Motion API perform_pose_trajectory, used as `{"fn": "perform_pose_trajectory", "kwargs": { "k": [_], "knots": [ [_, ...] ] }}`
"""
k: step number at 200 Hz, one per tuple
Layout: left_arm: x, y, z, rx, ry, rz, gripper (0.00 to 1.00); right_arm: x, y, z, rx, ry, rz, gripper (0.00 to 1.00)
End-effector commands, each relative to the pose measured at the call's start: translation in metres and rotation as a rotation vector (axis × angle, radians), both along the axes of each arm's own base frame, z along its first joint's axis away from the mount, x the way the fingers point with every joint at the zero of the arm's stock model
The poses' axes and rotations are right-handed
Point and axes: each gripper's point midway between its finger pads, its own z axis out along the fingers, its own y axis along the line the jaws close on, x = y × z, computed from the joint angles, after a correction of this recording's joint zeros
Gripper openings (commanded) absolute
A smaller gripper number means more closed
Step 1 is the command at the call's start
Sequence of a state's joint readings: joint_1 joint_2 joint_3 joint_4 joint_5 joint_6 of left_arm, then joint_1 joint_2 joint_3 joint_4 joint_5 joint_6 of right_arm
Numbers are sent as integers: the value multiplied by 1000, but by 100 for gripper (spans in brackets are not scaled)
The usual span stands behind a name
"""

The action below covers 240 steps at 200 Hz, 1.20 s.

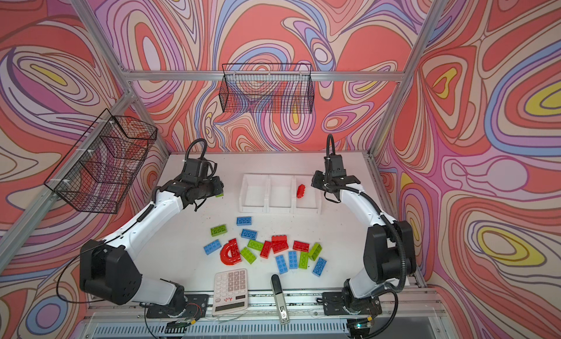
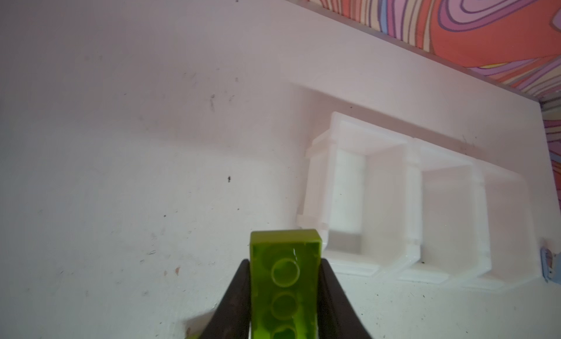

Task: Sort the legos into containers by color
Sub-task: 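Drop the lime-green brick with the left gripper into the nearest compartment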

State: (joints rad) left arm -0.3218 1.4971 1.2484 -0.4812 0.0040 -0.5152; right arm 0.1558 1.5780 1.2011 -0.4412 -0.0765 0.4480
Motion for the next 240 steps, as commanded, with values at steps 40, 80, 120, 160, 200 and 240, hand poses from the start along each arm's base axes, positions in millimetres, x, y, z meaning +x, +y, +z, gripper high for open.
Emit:
{"fn": "perform_pose_trajectory", "kwargs": {
  "k": [40,80,120,160,200,240],
  "knots": [
    [49,-94,-26,-39,42,-194,24,-34,19,-9,-20,37,69,55],
    [73,-121,-55,-32,71,-229,25,-50,35,-13,-2,45,107,55],
    [92,-125,-67,-2,69,-217,44,-59,58,-12,3,46,174,56],
    [93,-121,-60,20,51,-209,65,-70,79,-7,-19,42,281,60],
    [84,-101,-19,29,-27,-174,67,-93,127,-2,-75,34,527,63],
    [57,-41,33,-25,-131,-82,67,-134,198,-23,-214,66,841,63]
  ]
}}
